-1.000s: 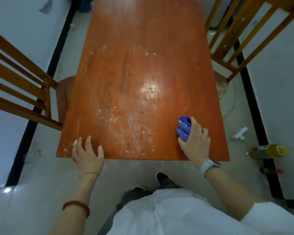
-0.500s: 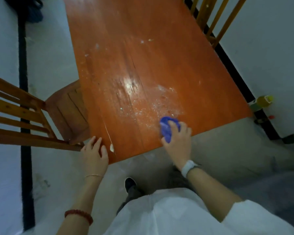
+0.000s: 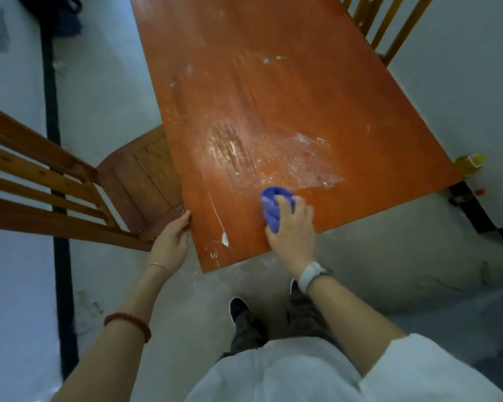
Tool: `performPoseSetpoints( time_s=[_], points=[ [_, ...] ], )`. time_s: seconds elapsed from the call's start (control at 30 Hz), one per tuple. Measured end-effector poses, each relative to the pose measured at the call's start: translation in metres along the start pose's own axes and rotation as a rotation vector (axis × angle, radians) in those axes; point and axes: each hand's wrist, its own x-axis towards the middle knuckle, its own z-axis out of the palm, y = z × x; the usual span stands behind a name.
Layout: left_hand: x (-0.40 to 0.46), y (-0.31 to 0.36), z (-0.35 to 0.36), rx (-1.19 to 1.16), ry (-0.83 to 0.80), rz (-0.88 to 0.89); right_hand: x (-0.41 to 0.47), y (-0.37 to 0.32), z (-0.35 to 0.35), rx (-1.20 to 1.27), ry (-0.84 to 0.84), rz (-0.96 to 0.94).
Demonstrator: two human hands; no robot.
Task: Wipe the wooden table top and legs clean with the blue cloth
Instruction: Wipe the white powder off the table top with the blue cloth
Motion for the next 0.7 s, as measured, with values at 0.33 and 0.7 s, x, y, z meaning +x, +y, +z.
performPoseSetpoints(
  time_s=[0.33,0.7],
  points=[
    [0.006,-0.003,-0.027,0.034,0.055,-0.088,-0.002,0.000,-0.034,0.541,-0.280,-0.066],
    [0.018,0.039,0.051,-0.102,0.236,-0.225,0.108,0.086,-0.041,-0.100,0.114,0.483]
  ],
)
